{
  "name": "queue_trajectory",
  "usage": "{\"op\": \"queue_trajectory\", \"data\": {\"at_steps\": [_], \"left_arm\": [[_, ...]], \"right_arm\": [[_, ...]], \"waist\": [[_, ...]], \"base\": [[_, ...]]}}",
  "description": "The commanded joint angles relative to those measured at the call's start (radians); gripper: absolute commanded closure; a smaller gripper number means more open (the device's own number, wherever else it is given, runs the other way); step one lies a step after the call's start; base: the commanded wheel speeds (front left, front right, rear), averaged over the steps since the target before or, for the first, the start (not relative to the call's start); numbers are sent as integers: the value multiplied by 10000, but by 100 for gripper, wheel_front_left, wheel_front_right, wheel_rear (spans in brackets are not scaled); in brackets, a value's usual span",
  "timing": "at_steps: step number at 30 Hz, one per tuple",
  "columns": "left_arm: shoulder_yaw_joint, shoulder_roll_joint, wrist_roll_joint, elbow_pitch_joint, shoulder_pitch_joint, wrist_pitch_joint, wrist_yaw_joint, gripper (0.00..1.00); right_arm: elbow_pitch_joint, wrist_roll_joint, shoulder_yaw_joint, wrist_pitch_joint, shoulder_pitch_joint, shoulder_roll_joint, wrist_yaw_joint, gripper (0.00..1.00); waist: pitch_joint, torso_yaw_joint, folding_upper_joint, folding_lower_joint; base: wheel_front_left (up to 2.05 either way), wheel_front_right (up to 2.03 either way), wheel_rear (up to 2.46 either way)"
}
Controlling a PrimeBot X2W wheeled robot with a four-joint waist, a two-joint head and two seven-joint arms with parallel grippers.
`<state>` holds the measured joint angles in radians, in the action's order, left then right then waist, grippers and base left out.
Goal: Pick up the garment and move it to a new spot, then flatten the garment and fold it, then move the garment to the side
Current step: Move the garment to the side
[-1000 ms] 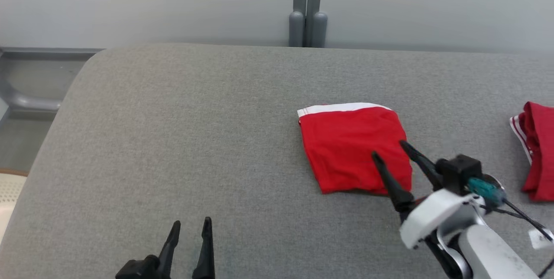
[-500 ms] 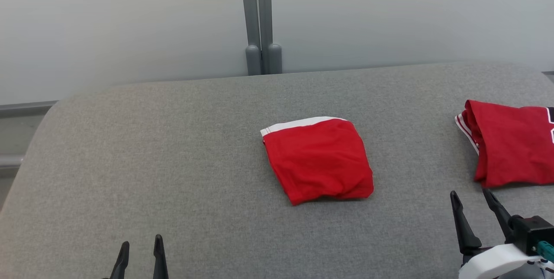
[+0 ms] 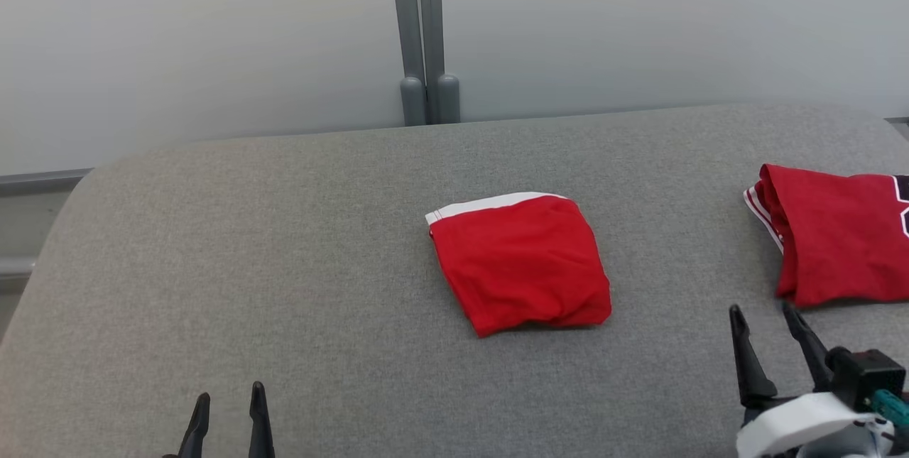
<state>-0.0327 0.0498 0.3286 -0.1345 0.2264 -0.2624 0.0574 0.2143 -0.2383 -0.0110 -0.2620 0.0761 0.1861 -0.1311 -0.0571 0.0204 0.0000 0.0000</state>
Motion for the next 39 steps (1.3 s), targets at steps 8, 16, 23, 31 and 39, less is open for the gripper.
{"op": "queue_trajectory", "data": {"at_steps": [8,16,23,31,39], "left_arm": [[-496,20,-42,-72,-560,-28,32,0],[-1300,20,197,-284,-1093,-28,-60,0],[-1500,20,194,-371,-1262,-27,-132,0],[-1488,20,203,-342,-1476,-28,-168,0],[-1385,20,382,-145,-1523,-27,-365,0]], "right_arm": [[1537,-3861,1799,2555,-3125,-261,3,0],[3648,-5052,1614,5047,-5718,-240,1,0],[5538,-4827,1399,6188,-6660,-144,3,0],[6408,-4821,1605,7194,-7199,-187,3,100],[5617,-5282,2138,8027,-7470,703,4,100]], "waist": [[916,271,0,0],[1589,1000,0,0],[1755,1440,0,0],[1909,1521,0,0],[2222,866,0,0]], "base": [[0,0,0],[0,0,0],[0,0,0],[0,0,0],[0,0,0]]}}
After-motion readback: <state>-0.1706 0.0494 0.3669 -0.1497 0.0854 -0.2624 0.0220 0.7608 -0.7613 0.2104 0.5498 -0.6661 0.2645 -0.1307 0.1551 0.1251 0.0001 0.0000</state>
